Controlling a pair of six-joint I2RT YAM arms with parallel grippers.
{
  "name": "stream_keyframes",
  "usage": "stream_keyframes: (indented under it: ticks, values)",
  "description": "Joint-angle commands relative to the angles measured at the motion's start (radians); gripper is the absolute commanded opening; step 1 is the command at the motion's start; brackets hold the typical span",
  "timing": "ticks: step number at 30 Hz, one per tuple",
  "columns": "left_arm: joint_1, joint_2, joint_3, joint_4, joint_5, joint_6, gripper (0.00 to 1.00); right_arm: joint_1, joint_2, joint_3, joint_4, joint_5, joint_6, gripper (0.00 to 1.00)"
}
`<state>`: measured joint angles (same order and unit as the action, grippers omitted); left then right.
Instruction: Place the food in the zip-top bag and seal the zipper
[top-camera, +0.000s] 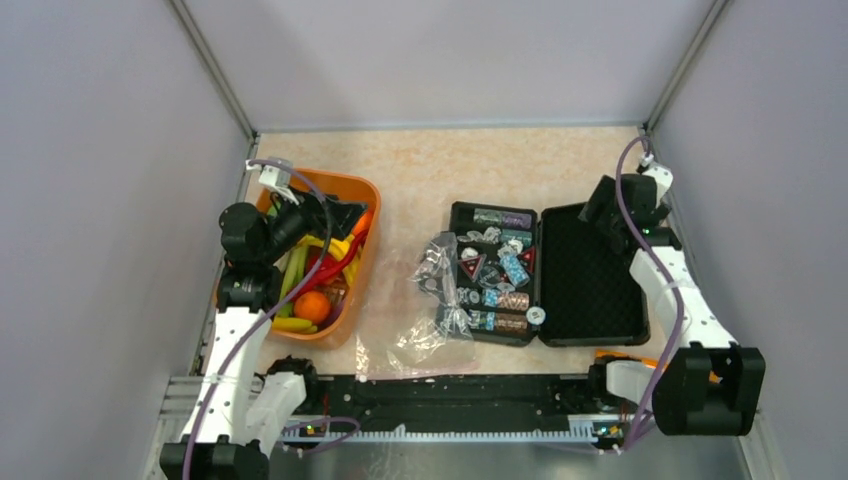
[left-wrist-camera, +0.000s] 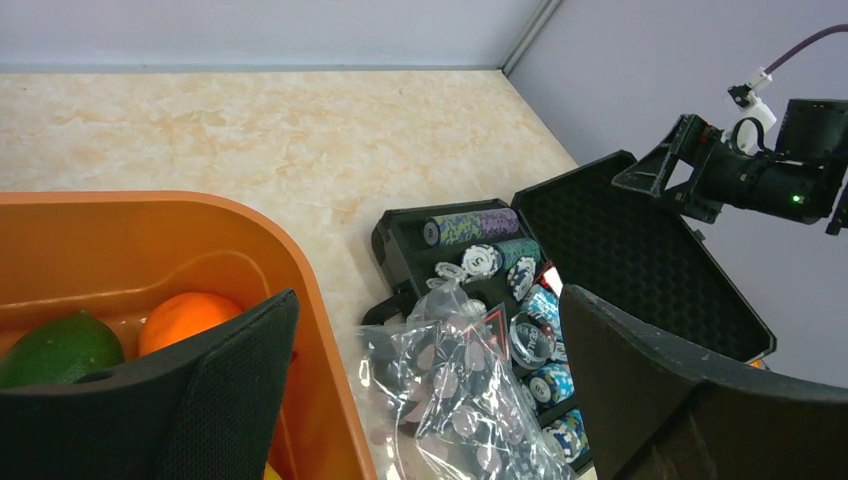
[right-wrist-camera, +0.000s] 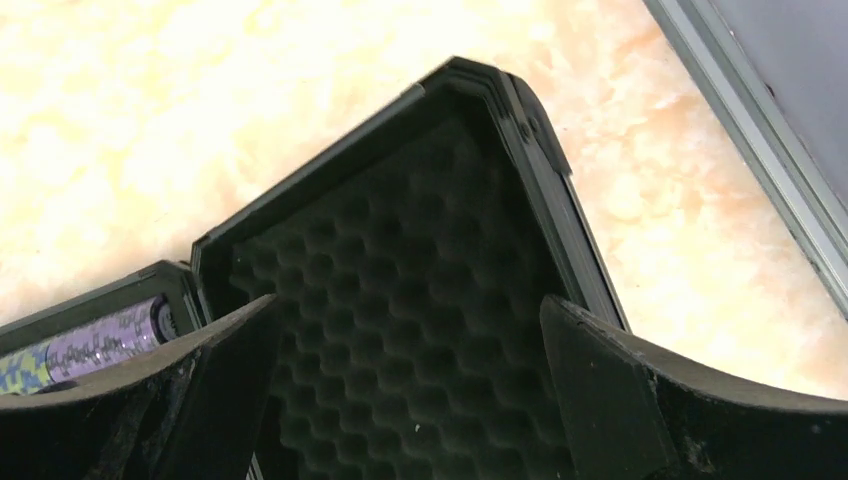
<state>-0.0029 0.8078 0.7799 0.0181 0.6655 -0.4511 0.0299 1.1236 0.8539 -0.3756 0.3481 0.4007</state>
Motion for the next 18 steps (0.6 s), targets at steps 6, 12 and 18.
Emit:
stream_keyframes:
  ticks: [6, 12, 18]
  values:
    - [-0.003, 0.023, 0.04, 0.048, 0.024, 0.015, 0.99, -0.156, 0.026, 0.141, 0.045, -0.296, -0.133, 0.99]
    - [-0.006, 0.031, 0.033, 0.058, 0.019, 0.012, 0.99, -0.113, -0.144, 0.088, 0.17, -0.827, -0.072, 0.99]
    - [-0.007, 0.044, 0.032, 0.077, 0.022, 0.008, 0.99, 0.197, -0.203, 0.026, 0.047, -0.877, -0.083, 0.99]
